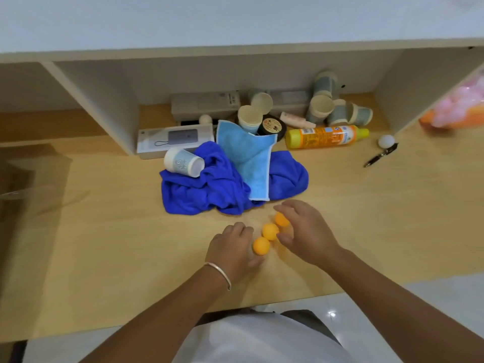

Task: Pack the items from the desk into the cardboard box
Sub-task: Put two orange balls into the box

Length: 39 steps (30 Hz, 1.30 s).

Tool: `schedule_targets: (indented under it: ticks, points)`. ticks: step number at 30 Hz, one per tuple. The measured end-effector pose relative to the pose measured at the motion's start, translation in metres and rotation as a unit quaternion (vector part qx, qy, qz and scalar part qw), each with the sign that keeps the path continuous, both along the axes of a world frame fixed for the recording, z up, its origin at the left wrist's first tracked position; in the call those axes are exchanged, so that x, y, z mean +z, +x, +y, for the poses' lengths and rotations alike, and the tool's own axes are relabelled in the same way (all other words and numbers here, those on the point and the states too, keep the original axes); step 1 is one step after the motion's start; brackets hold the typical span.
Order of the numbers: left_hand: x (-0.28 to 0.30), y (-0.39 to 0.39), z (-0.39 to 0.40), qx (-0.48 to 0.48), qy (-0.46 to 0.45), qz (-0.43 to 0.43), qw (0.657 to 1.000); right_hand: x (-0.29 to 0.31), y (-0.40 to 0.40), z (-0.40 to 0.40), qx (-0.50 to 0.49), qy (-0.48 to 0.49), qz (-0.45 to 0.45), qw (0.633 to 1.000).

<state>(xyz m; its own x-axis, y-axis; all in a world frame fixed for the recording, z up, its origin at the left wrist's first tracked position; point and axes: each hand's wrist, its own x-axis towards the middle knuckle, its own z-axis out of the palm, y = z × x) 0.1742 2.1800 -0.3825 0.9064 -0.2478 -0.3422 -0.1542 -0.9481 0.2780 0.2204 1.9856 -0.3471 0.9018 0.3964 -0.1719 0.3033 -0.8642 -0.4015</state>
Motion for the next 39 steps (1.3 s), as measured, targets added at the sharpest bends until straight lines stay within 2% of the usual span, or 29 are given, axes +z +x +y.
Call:
schedule_targets:
  ticks: [4, 9, 18, 25, 31, 39]
  points:
    - [-0.010, 0.001, -0.009, 0.016, 0.011, -0.011, 1.000, -0.017, -0.001, -0.002, 0.055, -0.036, 0.021, 0.998]
    - [-0.015, 0.004, -0.013, 0.020, -0.006, -0.023, 1.000, -0.025, 0.003, 0.005, 0.069, -0.034, 0.015, 0.997]
    - [-0.012, 0.004, 0.016, 0.021, -0.032, -0.042, 0.998, -0.035, 0.006, 0.017, 0.033, -0.014, 0.025, 0.999]
    - [0.020, 0.003, 0.074, 0.042, -0.060, -0.134, 0.988, -0.018, 0.000, 0.042, 0.032, 0.027, 0.001, 0.999]
    - [0.068, 0.000, 0.142, 0.106, -0.055, -0.223, 0.968, 0.024, 0.005, 0.117, 0.105, 0.080, -0.043, 0.990]
    - [0.161, -0.029, 0.274, 0.230, 0.030, -0.284, 0.930, 0.094, 0.043, 0.274, 0.202, 0.136, -0.095, 0.965]
